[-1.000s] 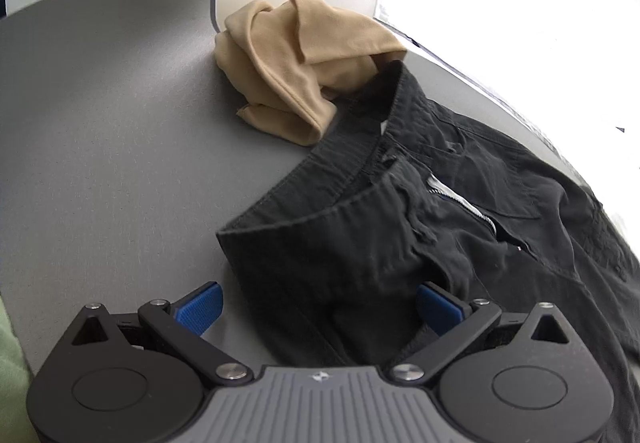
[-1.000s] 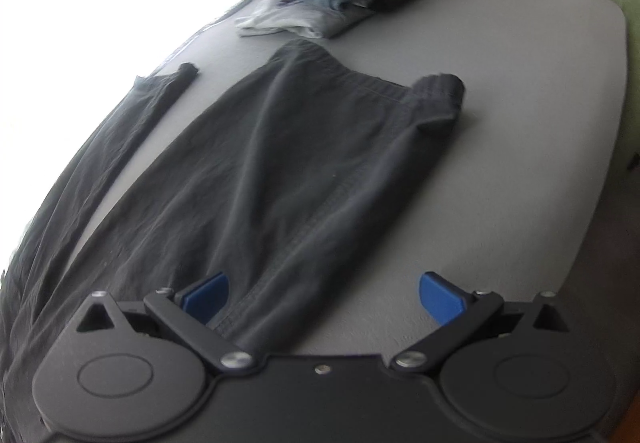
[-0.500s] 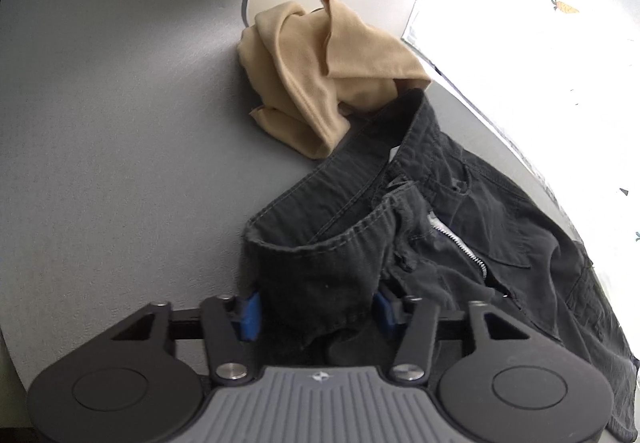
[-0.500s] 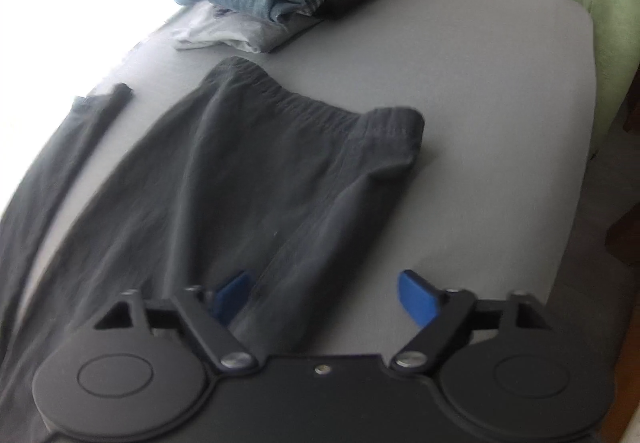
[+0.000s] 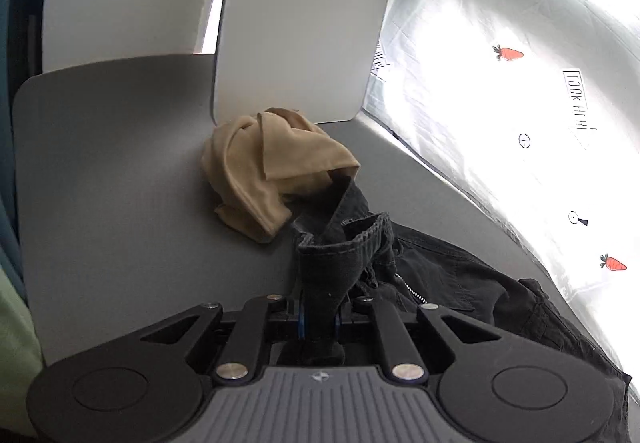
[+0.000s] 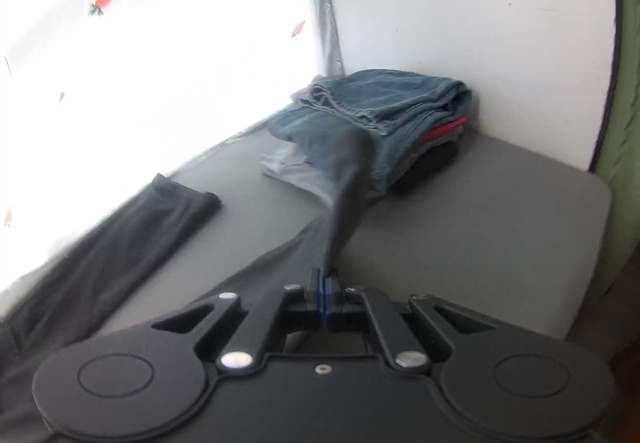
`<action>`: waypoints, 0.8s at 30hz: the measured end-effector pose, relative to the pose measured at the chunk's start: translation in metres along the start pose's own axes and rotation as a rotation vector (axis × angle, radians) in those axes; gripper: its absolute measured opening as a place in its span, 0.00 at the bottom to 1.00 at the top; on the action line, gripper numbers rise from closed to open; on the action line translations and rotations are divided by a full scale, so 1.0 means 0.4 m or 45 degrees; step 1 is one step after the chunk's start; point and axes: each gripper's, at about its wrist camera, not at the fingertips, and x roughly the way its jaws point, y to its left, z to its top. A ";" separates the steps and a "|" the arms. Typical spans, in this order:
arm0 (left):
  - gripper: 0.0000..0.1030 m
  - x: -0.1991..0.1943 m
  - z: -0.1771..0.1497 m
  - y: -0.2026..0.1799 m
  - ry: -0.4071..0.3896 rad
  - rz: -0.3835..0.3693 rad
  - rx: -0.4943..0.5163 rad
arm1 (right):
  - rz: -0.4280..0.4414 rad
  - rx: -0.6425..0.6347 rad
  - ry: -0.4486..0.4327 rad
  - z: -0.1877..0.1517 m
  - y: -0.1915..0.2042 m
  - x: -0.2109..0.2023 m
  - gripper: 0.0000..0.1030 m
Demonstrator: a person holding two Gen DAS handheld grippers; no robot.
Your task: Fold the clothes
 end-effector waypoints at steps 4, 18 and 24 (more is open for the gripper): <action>0.13 -0.007 -0.022 0.051 0.078 0.055 -0.138 | 0.005 0.142 0.059 0.001 -0.061 0.001 0.01; 0.13 0.274 0.170 -0.174 0.032 0.075 -0.208 | 0.232 0.152 0.075 0.377 0.480 0.442 0.01; 0.19 0.524 0.271 -0.316 0.083 0.214 -0.240 | 0.328 0.123 0.204 0.468 0.873 0.800 0.34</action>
